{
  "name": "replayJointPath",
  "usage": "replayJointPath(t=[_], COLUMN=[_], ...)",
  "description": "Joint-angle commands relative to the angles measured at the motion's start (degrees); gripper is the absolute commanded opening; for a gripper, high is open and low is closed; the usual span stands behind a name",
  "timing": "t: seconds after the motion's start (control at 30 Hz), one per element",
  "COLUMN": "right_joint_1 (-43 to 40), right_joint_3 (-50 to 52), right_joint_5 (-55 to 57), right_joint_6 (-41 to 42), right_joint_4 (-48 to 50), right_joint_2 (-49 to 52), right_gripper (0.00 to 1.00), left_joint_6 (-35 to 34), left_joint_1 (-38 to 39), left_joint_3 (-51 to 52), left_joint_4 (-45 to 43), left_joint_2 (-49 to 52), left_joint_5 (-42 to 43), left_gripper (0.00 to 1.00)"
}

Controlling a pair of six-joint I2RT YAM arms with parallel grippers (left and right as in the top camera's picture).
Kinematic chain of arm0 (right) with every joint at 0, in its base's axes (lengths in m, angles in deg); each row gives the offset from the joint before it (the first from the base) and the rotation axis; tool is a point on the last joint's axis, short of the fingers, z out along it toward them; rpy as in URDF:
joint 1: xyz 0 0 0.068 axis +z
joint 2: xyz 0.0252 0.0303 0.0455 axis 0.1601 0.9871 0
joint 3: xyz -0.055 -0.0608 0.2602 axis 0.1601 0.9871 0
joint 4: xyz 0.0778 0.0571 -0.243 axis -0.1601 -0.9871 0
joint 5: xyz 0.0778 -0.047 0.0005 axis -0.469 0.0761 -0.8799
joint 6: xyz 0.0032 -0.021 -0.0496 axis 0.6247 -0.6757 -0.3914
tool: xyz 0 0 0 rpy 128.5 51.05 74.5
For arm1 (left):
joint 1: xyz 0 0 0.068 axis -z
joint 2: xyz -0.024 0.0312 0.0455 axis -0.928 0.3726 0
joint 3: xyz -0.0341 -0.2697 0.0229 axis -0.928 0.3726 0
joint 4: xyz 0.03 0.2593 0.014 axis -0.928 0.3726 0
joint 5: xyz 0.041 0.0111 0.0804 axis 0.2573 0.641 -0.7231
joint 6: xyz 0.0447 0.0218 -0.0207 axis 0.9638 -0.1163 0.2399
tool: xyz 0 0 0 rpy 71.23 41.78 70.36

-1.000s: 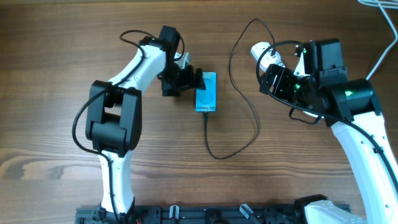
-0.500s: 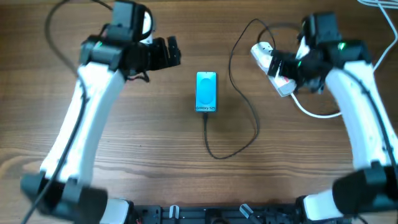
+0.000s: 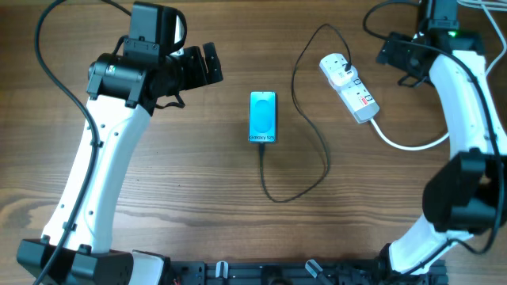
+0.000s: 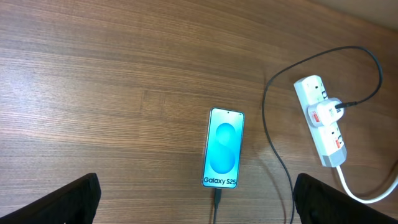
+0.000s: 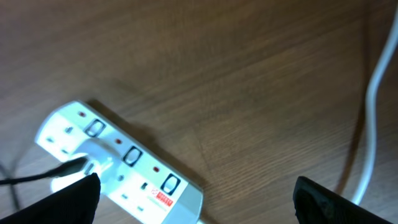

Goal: Plug charger to phone and switch on socket
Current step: 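Move the right gripper over the white power strip's socket switch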

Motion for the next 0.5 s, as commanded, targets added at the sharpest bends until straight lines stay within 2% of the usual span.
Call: replayJointPath(t=[0.0, 0.23, 0.37, 0.47], right_joint_1=[0.22, -0.37, -0.46, -0.5], right_joint_3=[-0.42, -0.42, -0.42, -0.42], right_joint_5=[-0.22, -3.5, -9.64, -9.92], right_joint_6=[-1.53, -1.57, -6.27, -6.29], right_joint_4=[0.15, 0.59, 2.58, 3.56], right_joint_2=[5.4, 11.47, 12.85, 13.86], right_gripper=[1.0, 1.0, 1.0, 1.0], left_joint_6=[-0.5, -0.5, -0.5, -0.5], left_joint_1=[-0.07, -0.04, -0.04, -0.07], left_joint_3=[0.2, 0.2, 0.2, 0.2], left_joint_4=[0.04, 0.04, 0.02, 0.02], left_joint_2=[0.11, 0.11, 0.11, 0.11], left_joint_5=[-0.85, -0.85, -0.85, -0.85], left_gripper=[1.0, 1.0, 1.0, 1.0])
